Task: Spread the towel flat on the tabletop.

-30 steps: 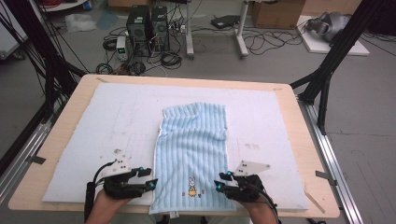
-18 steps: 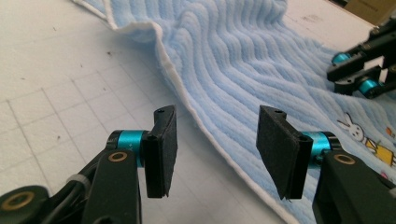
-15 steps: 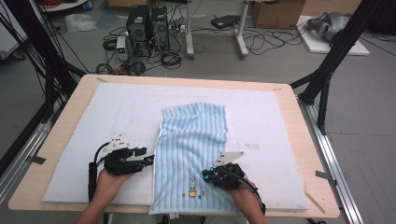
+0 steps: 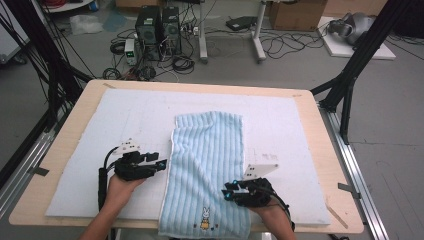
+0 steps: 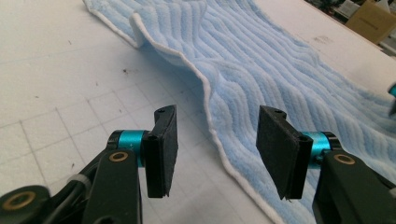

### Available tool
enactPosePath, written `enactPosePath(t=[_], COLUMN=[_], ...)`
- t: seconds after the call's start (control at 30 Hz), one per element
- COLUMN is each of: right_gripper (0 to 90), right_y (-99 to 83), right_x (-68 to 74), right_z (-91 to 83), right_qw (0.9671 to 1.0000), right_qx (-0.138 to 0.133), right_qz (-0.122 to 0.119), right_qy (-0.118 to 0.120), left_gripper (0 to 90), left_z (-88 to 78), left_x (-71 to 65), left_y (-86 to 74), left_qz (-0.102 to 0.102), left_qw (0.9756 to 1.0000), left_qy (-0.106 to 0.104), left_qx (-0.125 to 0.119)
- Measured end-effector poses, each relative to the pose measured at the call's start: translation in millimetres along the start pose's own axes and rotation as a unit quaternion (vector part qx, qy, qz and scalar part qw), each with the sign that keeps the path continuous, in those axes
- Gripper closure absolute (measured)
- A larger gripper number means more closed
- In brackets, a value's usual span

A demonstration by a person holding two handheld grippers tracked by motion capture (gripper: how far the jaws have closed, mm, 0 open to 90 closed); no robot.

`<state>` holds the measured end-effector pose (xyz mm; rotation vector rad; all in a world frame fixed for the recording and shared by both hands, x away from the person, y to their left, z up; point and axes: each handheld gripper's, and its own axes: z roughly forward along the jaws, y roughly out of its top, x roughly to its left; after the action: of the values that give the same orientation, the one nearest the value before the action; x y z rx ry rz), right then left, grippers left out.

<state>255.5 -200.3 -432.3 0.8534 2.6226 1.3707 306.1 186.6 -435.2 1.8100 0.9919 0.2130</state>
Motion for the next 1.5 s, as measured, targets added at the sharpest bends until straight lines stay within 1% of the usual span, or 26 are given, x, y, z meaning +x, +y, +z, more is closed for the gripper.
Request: enactPosePath(t=[0.07, 0.2, 0.27, 0.3, 0.37, 0.47, 0.53, 0.57, 0.6, 0.63, 0.67, 0.7, 0.73, 0.77, 0.8, 0.87, 0.9, 1.07, 1.13, 1.17, 1.27, 1.33, 1.37, 1.4, 1.43, 1.5], right_gripper=[67.1, 64.4, 61.9, 61.1, 59.4, 58.8, 58.8, 58.8, 59.6, 61.0, 64.6, 70.5, 73.7, 82.2, 86.7, 87.4, 87.4, 87.4, 87.3, 87.4, 86.4, 82.4, 78.7, 75.2, 73.2, 70.5], right_y=[3.9, 12.0, 16.1, 17.9, 19.4, 18.9, 18.4, 18.0, 17.7, 17.4, 17.2, 16.2, 15.2, 14.4, 14.3, 13.6, 13.0, 3.9, 1.0, -0.3, -2.8, -2.0, -1.2, 0.1, 1.3, 3.5], right_x=[-8.8, -25.8, -31.6, -34.1, -36.5, -40.6, -42.4, -44.0, -44.9, -45.4, -45.7, -45.6, -44.7, -43.2, -42.6, -40.3, -38.9, -32.5, -29.3, -27.4, -23.2, -24.6, -25.5, -27.2, -28.9, -31.8], right_z=[1.0, 9.7, 12.3, 11.8, 8.6, 3.5, 4.6, 6.1, 8.8, 11.2, 13.3, 17.2, 18.8, 18.4, 17.9, 16.4, 15.1, 5.8, 2.8, 1.1, -2.8, -4.7, -5.6, -7.0, -8.4, -11.4], right_qw=[0.9993, 0.9977, 0.9964, 0.9951, 0.9930, 0.9913, 0.9907, 0.9906, 0.9906, 0.9904, 0.9902, 0.9900, 0.9899, 0.9909, 0.9915, 0.9925, 0.9929, 0.9959, 0.9964, 0.9965, 0.9965, 0.9975, 0.9978, 0.9983, 0.9985, 0.9986], right_qx=[-0.006, -0.007, 0.000, 0.000, -0.002, -0.004, 0.010, 0.017, 0.026, 0.032, 0.039, 0.056, 0.059, 0.056, 0.058, 0.064, 0.067, 0.069, 0.072, 0.075, 0.080, 0.067, 0.060, 0.049, 0.037, 0.015], right_qz=[0.012, 0.026, 0.021, 0.019, 0.023, 0.030, 0.029, 0.026, 0.028, 0.025, 0.024, 0.022, 0.015, 0.015, 0.015, 0.005, 0.007, 0.012, 0.007, 0.009, 0.007, 0.008, 0.013, 0.016, 0.022, 0.022], right_qy=[-0.034, -0.063, -0.082, -0.097, -0.116, -0.128, -0.133, -0.133, -0.132, -0.132, -0.132, -0.127, -0.128, -0.122, -0.116, -0.105, -0.098, -0.058, -0.046, -0.037, -0.021, -0.022, -0.024, -0.029, -0.033, -0.045], left_gripper=[48.8, 49.3, 49.3, 49.3, 49.4, 51.1, 60.5, 64.1, 70.3, 74.8, 78.9, 86.6, 86.8, 87.3, 87.5, 87.8, 87.9, 88.1, 88.0, 88.0, 87.9, 85.2, 77.1, 64.3, 57.8, 51.1], left_z=[6.3, 22.6, 28.3, 29.5, 33.2, 40.1, 47.1, 51.9, 55.2, 57.2, 56.1, 55.5, 53.0, 51.2, 47.9, 43.2, 39.4, 25.5, 20.3, 17.1, 12.2, 12.2, 12.6, 13.3, 13.7, 15.7], left_x=[2.2, 7.3, 7.8, 7.7, 6.9, 6.1, 6.2, 6.6, 6.4, 5.7, 4.6, 4.9, 5.3, 4.9, 4.5, 3.0, 1.8, 1.2, 0.2, -0.1, -1.2, -0.2, 1.0, 3.0, 6.6, 12.0], left_y=[3.1, 11.2, 15.8, 17.3, 19.8, 21.7, 20.2, 18.0, 16.2, 14.6, 14.4, 14.5, 14.8, 15.0, 15.0, 13.4, 11.2, -1.0, -4.8, -6.4, -8.8, -7.5, -5.2, -1.7, 3.9, 14.7], left_qz=[-0.005, -0.008, -0.008, -0.008, -0.010, -0.011, -0.015, -0.015, -0.007, -0.001, 0.013, 0.013, 0.019, 0.022, 0.026, 0.031, 0.029, 0.012, 0.006, 0.011, 0.014, 0.010, 0.004, -0.003, -0.006, -0.005], left_qw=[1.0000, 0.9998, 0.9998, 0.9997, 0.9997, 0.9994, 0.9990, 0.9984, 0.9975, 0.9971, 0.9967, 0.9965, 0.9956, 0.9951, 0.9941, 0.9932, 0.9932, 0.9941, 0.9942, 0.9934, 0.9921, 0.9922, 0.9933, 0.9948, 0.9966, 0.9988], left_qy=[0.001, 0.008, 0.010, 0.013, 0.016, 0.018, 0.020, 0.019, 0.022, 0.025, 0.030, 0.025, 0.020, 0.018, 0.015, 0.008, 0.005, -0.015, -0.023, -0.028, -0.042, -0.046, -0.042, -0.034, -0.028, -0.013], left_qx=[0.003, 0.016, 0.016, 0.018, 0.018, 0.028, 0.037, 0.050, 0.066, 0.072, 0.074, 0.079, 0.089, 0.095, 0.105, 0.112, 0.113, 0.106, 0.105, 0.111, 0.117, 0.116, 0.108, 0.096, 0.077, 0.047])
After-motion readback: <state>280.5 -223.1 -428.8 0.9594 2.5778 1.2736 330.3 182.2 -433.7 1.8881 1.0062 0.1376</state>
